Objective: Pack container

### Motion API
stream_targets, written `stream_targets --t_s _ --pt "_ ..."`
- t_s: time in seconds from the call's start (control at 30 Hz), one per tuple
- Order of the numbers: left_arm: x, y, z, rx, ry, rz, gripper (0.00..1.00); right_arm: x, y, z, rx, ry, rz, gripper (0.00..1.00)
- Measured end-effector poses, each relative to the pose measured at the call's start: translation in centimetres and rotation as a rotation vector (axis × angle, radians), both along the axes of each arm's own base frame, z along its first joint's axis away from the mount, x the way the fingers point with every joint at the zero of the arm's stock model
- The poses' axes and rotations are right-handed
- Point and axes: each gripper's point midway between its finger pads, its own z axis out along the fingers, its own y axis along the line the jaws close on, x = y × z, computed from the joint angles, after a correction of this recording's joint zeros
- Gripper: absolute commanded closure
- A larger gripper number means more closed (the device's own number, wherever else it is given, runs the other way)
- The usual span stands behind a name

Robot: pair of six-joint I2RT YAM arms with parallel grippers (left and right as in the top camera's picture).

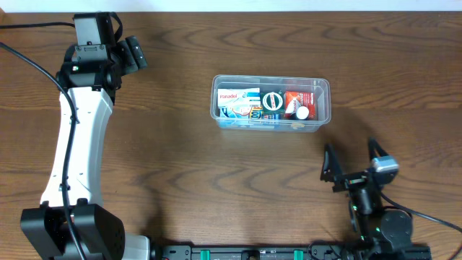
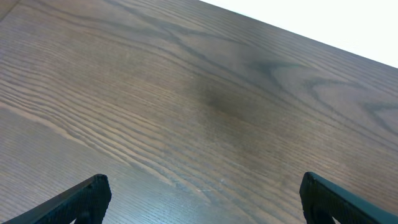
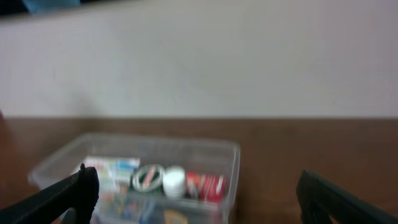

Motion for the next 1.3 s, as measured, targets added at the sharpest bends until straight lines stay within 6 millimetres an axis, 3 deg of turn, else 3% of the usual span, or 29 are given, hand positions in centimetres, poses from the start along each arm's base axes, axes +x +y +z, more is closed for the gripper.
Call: stream_targets --t_s 0.03,0.3,0.63,1.3 --pt "0.0 0.0 0.0 0.000 0.000 0.000 0.02 0.2 0.2 -1.3 -0.008 0.026 0.009 0.01" --pt "0.0 0.0 0.0 0.000 0.000 0.000 0.02 0.1 1.4 -4.4 -0.173 0.080 0.081 0.01" --pt "0.0 0.0 0.0 0.000 0.000 0.000 0.02 -0.1 1.9 -4.5 -0.300 0.045 0.108 0.01" --pt "0.0 0.0 0.0 0.000 0.000 0.000 0.02 -0.1 1.9 -4.5 -0.309 0.043 0.111 0.01"
